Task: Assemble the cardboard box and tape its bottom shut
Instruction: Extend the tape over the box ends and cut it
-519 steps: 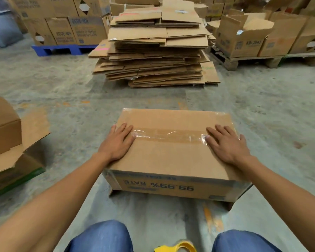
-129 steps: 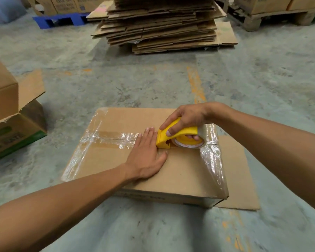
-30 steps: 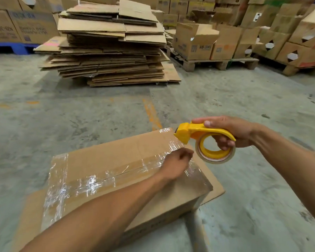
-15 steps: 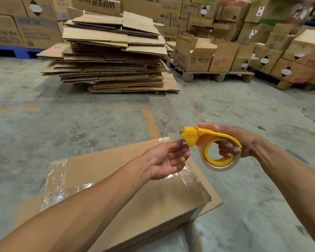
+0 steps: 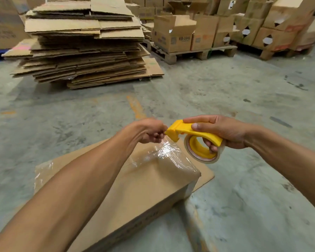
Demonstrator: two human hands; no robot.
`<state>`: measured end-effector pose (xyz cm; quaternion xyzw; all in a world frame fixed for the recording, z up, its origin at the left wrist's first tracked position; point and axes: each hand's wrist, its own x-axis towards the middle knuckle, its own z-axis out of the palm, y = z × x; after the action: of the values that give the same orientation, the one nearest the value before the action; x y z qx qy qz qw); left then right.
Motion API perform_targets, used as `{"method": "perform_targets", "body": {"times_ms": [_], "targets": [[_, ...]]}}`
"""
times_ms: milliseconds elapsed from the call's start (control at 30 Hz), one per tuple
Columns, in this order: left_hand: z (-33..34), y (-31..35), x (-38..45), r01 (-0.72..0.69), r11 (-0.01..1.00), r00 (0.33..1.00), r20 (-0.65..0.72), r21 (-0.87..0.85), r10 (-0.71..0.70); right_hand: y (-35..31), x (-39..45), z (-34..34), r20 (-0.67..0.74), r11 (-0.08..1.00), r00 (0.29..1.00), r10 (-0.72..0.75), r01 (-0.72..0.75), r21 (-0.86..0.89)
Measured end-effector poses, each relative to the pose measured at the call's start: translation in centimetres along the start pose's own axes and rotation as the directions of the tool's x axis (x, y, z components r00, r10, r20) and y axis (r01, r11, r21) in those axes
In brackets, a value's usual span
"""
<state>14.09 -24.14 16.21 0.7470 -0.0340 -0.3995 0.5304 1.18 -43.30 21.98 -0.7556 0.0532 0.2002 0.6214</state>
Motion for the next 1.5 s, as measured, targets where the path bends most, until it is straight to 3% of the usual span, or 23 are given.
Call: {"method": "perform_targets", "body": {"times_ms": [100, 233, 400, 567, 733, 1000, 1333, 1500], "targets": [[-1.3, 0.8, 2.0, -0.028, 0.981, 0.999, 0.022, 0.192, 0.024, 2.0, -2.1, 0.6, -0.072, 0.999, 0.997, -0.005, 0.008, 0.048], [-1.4, 2.7, 3.9, -0.096, 0.943, 0.995, 0.021, 0.318, 0.094, 3.6, -2.9, 2.8, -0.228, 0.987, 0.971, -0.071, 0.102, 0.127], [-5.4, 4.5, 5.6, -0.160, 0.857, 0.965, -0.106, 0.489, 0.241, 4.5, -4.3, 4.0, -0.311, 0.983, 0.948, -0.065, 0.114, 0.141], [-6.0, 3.5, 9.2, -0.109, 0.844, 0.966, -0.145, 0.525, 0.215, 4.4, -1.8, 5.0, -0.379, 0.986, 0.924, -0.050, 0.106, 0.127], [-7.0, 1.1, 12.9, -0.155, 0.862, 0.919, -0.250, 0.483, 0.305, 5.0, 2.0, 6.1, -0.394, 0.986, 0.919, -0.015, 0.079, 0.146], [-8.2, -2.7, 15.6, -0.314, 0.773, 0.837, -0.223, 0.551, 0.499, 6.3, 3.8, 7.2, -0.373, 0.992, 0.927, 0.032, 0.016, 0.123], [-8.1, -3.4, 16.8, -0.334, 0.794, 0.857, -0.188, 0.509, 0.480, 6.4, 3.9, 7.0, -0.392, 0.994, 0.919, 0.043, 0.000, 0.109], [-8.2, -3.4, 17.2, -0.201, 0.825, 0.921, -0.186, 0.527, 0.343, 6.2, 4.0, 7.0, -0.389, 0.993, 0.920, 0.046, -0.001, 0.115]]}}
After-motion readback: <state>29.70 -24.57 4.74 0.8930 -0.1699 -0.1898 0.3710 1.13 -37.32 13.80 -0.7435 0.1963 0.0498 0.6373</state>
